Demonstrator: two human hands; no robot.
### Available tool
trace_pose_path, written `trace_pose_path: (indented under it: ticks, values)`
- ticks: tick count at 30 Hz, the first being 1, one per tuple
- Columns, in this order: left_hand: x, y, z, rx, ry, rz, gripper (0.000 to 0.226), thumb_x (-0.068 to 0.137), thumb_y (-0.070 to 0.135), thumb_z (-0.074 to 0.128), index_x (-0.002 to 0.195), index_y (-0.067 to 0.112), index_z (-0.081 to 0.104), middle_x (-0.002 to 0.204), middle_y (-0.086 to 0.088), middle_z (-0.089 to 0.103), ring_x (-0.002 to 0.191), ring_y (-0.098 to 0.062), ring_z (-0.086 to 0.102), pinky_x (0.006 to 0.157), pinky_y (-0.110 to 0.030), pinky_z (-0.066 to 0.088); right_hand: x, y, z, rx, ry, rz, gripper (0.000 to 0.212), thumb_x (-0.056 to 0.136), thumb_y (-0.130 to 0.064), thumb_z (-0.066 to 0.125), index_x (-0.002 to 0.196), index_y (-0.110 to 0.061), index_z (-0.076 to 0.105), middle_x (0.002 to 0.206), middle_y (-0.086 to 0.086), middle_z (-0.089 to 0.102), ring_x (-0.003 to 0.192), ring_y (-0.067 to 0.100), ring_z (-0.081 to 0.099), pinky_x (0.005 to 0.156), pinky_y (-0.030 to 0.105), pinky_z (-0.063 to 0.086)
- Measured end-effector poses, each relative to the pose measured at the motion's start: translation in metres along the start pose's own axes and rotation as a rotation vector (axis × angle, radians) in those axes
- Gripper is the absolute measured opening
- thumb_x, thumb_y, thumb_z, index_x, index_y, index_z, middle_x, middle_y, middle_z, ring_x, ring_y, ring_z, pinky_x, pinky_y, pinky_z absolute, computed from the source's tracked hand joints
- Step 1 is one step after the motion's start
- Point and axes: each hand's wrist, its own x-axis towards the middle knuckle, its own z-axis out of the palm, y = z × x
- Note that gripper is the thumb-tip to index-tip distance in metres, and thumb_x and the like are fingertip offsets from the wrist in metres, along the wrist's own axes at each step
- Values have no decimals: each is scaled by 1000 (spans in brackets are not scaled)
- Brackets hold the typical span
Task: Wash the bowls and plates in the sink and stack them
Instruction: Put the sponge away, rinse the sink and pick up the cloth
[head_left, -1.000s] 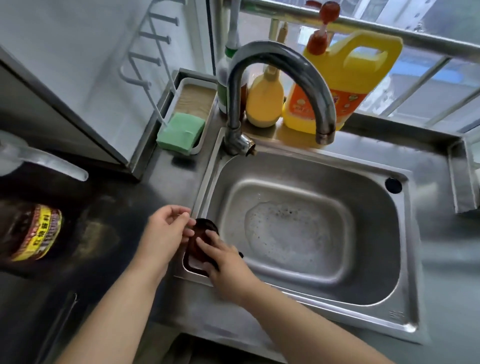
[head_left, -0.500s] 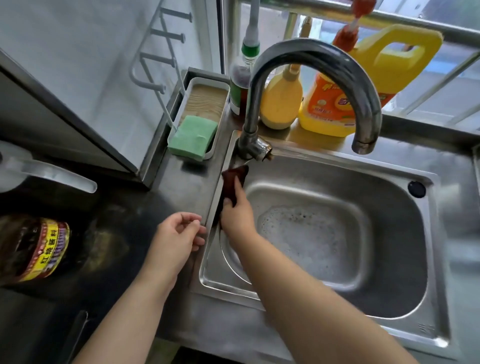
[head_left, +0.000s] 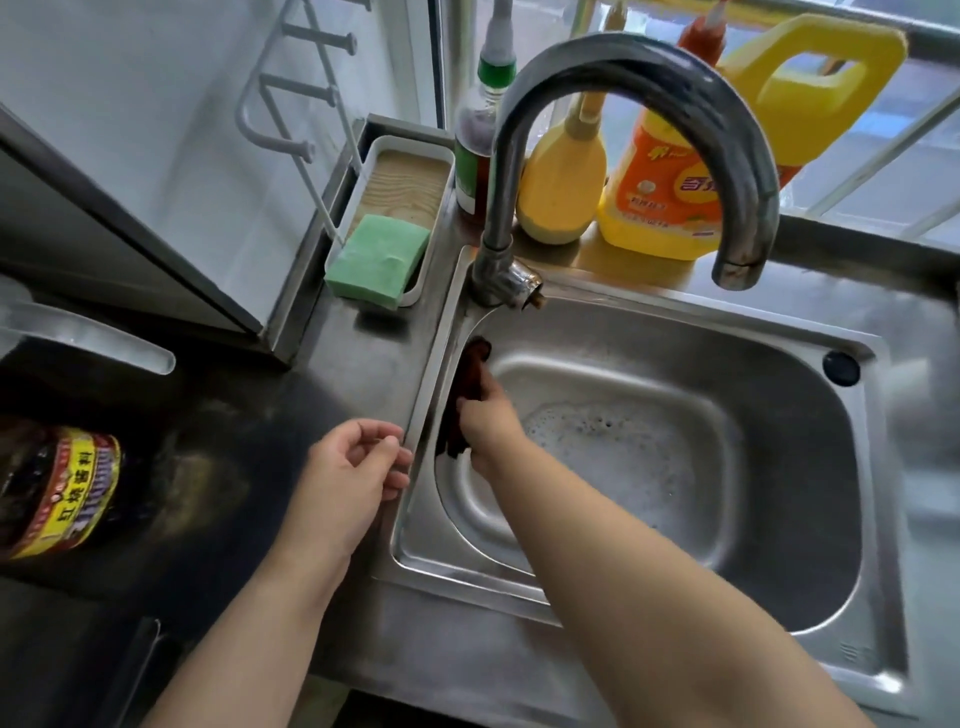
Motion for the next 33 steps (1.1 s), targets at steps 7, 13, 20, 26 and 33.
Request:
trace_pose_path:
  ticks: [7,13,20,26,33]
  values:
    - [-9,-1,5,39,-6,-28,14,95,6,52,92,13,64,78,-6,68,62,-13,59,65,-26,52,-56,39,-32,-388,-237,-64,57,87,3,53,135,-28,52,114,-3,66,102,11,62,91,20,48]
    - [-13,-2,16,49,-27,-30,13,95,6,52,96,12,64,78,-4,69,63,-13,60,57,-18,50,-74,33,-66,-626,-496,-20,57,88,0,51,121,-45,58,100,-17,62,91,0,56,72,3,39]
    - [-23,-1,44,67,-81,-14,17,95,5,52,88,15,63,73,-2,68,60,-13,59,64,-26,52,-88,47,-149,-1003,-523,184,32,85,-42,46,102,-63,60,119,-31,59,118,6,52,107,32,33]
    - [-35,-2,69,58,-104,3,17,95,4,51,88,15,63,76,-5,68,62,-15,58,60,-22,49,-93,47,-181,-1130,-415,266,35,79,-80,37,99,-63,60,119,-18,62,108,14,55,99,33,40]
    - [-44,-7,95,104,-121,-1,17,95,4,51,89,15,62,75,-4,69,63,-18,61,63,-28,48,-92,36,-163,-1051,-559,178,35,89,-36,45,118,-42,63,129,-12,59,120,15,50,101,29,34]
